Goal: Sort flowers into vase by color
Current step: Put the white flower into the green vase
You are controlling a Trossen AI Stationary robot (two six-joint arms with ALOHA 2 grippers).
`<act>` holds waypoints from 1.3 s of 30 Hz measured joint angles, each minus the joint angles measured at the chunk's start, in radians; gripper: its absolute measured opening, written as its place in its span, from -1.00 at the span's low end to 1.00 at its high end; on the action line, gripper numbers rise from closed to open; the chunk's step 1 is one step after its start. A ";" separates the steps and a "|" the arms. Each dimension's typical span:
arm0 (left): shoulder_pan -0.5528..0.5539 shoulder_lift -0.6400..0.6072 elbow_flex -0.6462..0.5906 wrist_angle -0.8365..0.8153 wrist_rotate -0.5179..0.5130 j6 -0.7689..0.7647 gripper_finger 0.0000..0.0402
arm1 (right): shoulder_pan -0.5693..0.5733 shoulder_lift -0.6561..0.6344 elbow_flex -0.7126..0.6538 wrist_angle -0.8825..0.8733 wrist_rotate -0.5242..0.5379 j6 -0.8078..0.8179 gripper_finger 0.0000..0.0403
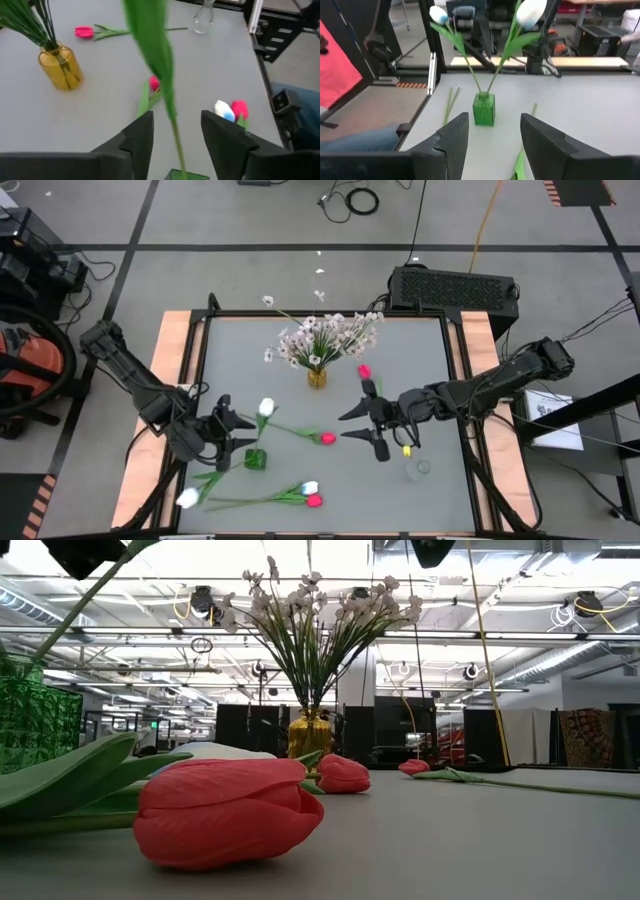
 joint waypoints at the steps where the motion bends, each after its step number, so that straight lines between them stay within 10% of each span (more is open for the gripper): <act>1: -0.005 -0.012 0.000 -0.001 0.002 0.000 -0.12 | 0.001 0.000 0.000 -0.013 -0.001 0.001 -0.15; 20: -0.097 -0.166 0.001 0.089 -0.088 0.169 -0.11 | 0.083 0.341 0.021 0.169 -0.010 0.193 -0.15; 39: -0.097 -0.146 0.001 0.102 -0.110 0.185 -0.11 | 0.120 0.825 0.559 -0.226 -0.119 0.106 -0.15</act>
